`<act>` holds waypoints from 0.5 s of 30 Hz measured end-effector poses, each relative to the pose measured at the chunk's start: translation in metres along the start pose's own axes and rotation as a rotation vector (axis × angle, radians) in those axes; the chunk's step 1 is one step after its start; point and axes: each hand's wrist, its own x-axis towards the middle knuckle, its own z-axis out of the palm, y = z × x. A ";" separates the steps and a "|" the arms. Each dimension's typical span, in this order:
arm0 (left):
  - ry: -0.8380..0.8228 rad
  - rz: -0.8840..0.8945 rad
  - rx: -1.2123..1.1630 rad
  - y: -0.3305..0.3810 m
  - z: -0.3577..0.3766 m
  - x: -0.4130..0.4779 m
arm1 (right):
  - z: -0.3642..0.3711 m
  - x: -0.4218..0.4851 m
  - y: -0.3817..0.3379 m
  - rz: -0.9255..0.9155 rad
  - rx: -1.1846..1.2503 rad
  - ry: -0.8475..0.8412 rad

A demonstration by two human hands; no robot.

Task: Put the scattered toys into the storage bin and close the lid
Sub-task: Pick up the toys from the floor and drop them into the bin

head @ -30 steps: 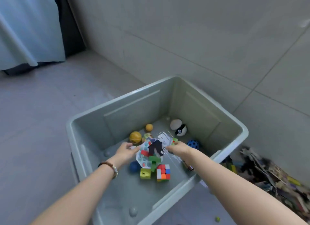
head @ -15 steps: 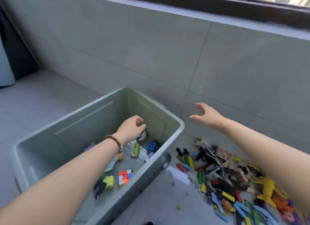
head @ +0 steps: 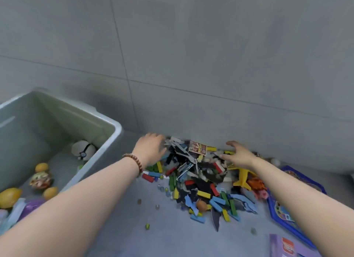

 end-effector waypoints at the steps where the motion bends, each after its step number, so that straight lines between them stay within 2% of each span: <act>1: -0.038 -0.009 -0.002 0.004 0.014 0.008 | 0.005 0.008 0.013 0.011 0.006 -0.006; 10: -0.304 -0.057 -0.109 0.019 0.128 0.062 | 0.077 0.083 0.080 0.067 0.156 -0.111; 15: -0.317 -0.081 -0.185 0.021 0.172 0.069 | 0.115 0.102 0.088 0.023 0.240 -0.102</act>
